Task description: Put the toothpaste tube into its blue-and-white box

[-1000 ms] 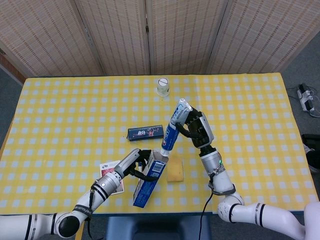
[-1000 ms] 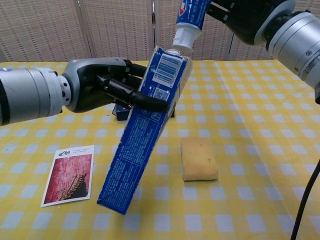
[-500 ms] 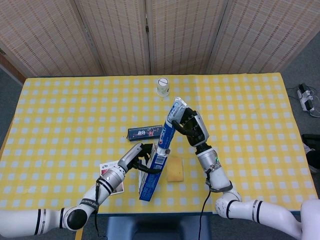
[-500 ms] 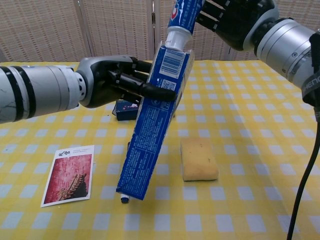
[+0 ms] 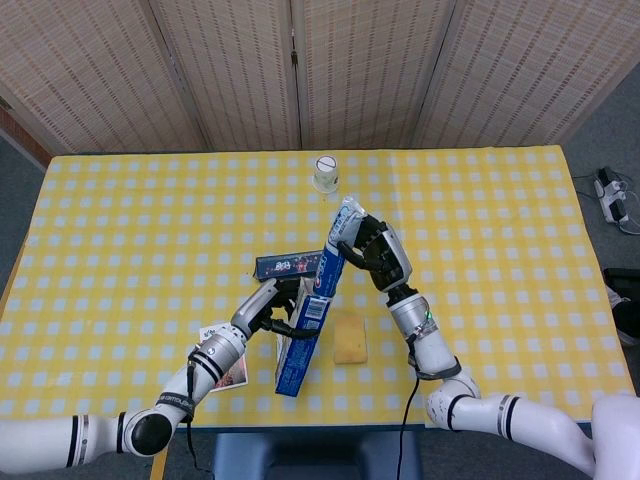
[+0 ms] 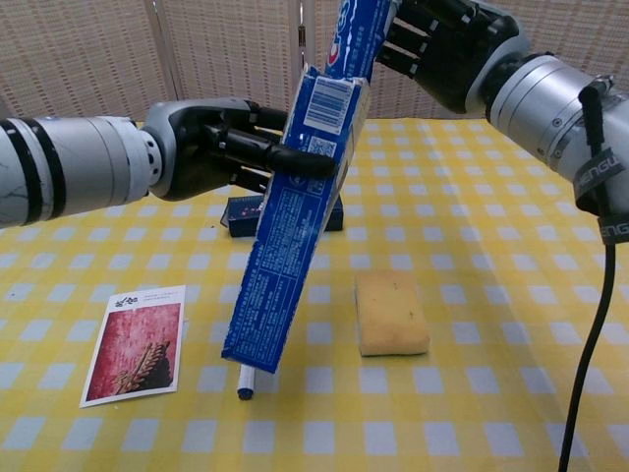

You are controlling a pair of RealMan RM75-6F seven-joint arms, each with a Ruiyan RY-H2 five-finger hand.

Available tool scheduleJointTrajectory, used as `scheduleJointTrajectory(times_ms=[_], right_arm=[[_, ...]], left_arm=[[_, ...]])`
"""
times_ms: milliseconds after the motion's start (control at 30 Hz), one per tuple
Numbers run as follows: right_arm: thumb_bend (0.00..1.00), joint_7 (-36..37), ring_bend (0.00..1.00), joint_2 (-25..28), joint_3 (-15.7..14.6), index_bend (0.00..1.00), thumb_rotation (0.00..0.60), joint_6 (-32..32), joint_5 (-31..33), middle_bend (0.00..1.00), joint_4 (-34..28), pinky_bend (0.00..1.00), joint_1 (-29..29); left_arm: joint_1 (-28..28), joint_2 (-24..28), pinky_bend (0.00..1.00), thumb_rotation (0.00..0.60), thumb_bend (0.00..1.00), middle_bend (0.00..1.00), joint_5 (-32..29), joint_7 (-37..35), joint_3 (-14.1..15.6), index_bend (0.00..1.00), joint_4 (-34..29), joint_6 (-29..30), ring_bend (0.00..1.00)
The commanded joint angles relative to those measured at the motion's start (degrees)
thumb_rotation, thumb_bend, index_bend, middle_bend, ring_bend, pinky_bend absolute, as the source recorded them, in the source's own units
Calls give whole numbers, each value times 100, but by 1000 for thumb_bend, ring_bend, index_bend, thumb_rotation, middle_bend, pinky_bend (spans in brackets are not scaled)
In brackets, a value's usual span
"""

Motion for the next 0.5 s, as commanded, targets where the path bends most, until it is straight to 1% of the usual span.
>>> scheduleJointTrajectory(times_ms=[33,233,333,500], right_arm=[[337,-69,664,-54,-59,794,600,-67,-32,612,73,556,49],[337,-235,664,-6,-206,794,600,-240,-91,613,81,556,86],[337,-210,662,-5,-259,794,600,-367,-13,612,88,556,76],[337,-179,661,11,-306,794,600,-469,-25,610,56,557,71]], left_arm=[[38,45,627,600,154,577,83,-41,-6,527,9,10,506],[122,169,628,600,154,578,264,-140,3,528,-43,1,506],[141,214,628,600,154,578,273,-238,-9,528,-19,-65,506],[159,204,628,600,154,578,341,-210,38,528,-11,14,505]])
